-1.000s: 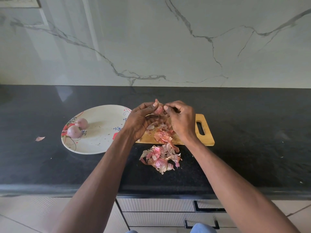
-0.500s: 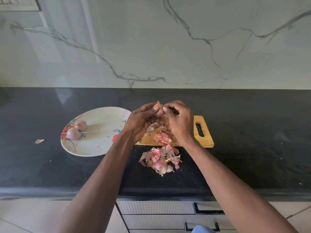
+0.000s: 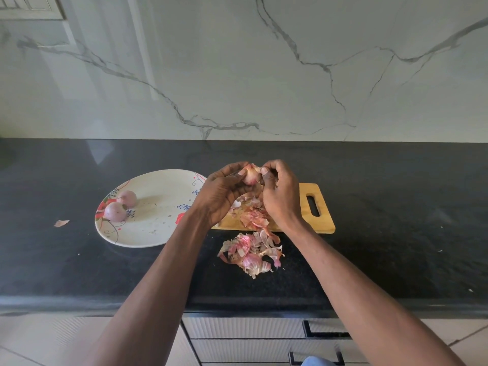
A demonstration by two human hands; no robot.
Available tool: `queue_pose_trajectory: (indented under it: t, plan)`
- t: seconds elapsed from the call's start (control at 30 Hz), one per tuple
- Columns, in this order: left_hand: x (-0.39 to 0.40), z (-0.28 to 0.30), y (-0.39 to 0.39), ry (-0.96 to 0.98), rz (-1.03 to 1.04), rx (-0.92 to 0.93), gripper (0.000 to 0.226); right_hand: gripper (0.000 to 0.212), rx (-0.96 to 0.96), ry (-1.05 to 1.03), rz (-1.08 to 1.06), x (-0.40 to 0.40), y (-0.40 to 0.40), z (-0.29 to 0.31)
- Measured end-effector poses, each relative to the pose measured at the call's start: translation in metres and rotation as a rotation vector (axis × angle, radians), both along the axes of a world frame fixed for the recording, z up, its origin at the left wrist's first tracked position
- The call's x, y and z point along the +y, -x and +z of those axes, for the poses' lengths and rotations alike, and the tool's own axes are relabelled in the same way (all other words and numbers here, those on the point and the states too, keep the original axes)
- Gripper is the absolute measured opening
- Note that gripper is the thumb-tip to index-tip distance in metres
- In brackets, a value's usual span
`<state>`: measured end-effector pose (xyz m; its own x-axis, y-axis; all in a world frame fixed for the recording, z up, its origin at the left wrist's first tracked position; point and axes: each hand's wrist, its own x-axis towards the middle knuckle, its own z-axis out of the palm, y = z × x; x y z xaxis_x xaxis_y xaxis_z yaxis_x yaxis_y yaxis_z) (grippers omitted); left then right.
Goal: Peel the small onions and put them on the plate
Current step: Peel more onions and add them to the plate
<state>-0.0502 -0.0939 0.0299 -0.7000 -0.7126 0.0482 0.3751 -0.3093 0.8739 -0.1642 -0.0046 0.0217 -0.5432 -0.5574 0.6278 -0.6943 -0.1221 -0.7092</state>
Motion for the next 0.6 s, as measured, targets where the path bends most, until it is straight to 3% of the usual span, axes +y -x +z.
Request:
queue_pose_trajectory:
  t: [0.23,0.4,0.6]
  plan:
    - [0.0,-0.002,0.002,0.061,0.028,0.0,0.039,0.008,-0.062,-0.03,0.011,0.001,-0.001,0.003]
    - [-0.001,-0.004,0.004,0.088,0.051,0.006,0.024,0.008,-0.15,-0.046,0.033,0.003,-0.003,0.006]
    - [0.0,-0.001,0.001,0.088,0.035,0.015,0.024,0.012,-0.254,-0.05,0.068,0.006,-0.004,0.011]
